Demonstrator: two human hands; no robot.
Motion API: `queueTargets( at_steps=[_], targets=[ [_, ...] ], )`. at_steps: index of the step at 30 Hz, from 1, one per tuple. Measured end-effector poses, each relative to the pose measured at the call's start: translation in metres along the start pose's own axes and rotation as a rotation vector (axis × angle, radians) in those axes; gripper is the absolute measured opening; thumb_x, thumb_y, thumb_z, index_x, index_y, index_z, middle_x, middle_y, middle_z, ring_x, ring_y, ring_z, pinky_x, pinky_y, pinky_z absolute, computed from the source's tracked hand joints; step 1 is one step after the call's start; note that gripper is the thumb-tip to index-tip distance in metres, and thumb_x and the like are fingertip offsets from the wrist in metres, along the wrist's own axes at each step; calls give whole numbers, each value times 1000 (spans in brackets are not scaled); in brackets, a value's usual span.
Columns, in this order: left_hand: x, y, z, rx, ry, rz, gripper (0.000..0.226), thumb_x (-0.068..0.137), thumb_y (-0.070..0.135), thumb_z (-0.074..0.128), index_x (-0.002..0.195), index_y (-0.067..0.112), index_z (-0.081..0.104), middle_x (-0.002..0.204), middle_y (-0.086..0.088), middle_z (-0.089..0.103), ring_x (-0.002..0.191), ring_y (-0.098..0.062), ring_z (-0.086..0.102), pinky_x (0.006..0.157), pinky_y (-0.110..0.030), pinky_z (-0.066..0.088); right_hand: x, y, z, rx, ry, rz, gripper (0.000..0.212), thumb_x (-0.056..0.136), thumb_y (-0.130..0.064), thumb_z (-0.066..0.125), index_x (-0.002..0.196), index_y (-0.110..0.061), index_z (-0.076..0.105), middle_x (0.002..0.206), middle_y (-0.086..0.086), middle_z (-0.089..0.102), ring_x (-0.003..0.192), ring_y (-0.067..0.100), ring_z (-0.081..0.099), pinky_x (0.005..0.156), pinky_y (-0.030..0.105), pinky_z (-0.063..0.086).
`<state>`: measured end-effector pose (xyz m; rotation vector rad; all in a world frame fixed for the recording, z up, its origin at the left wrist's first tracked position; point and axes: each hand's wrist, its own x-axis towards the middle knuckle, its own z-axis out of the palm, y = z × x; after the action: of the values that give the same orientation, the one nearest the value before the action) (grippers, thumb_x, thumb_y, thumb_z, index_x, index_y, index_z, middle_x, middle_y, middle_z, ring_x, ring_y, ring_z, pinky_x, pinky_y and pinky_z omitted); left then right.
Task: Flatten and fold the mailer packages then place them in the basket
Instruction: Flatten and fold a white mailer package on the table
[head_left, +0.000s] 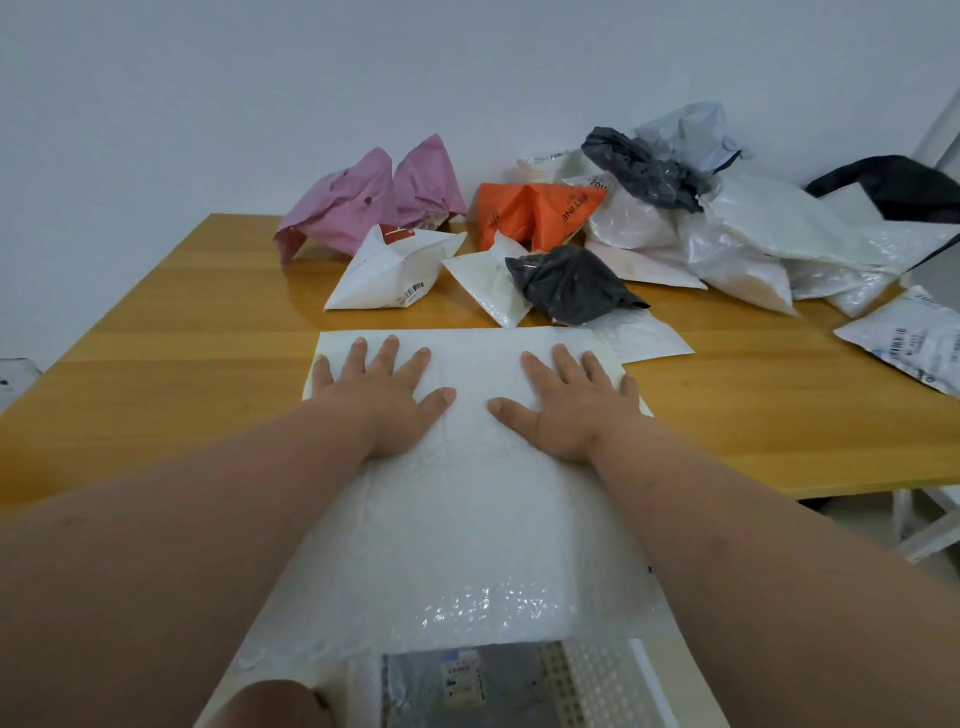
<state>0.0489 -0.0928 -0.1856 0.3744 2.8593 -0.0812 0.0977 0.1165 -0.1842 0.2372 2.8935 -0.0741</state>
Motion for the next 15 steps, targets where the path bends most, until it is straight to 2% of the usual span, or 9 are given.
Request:
queueTargets(
  at_steps=[15],
  targets=[
    [0,0,2,-7,31,17,74,89,75,4,153,40,-10,163,4,-14,150,-26,-14,118,-59,-3,2,1,7,3,80,-11,87,81,-86,13,154,-41,2,164,-6,-7,151,25,-9,116,63,0]
  ],
)
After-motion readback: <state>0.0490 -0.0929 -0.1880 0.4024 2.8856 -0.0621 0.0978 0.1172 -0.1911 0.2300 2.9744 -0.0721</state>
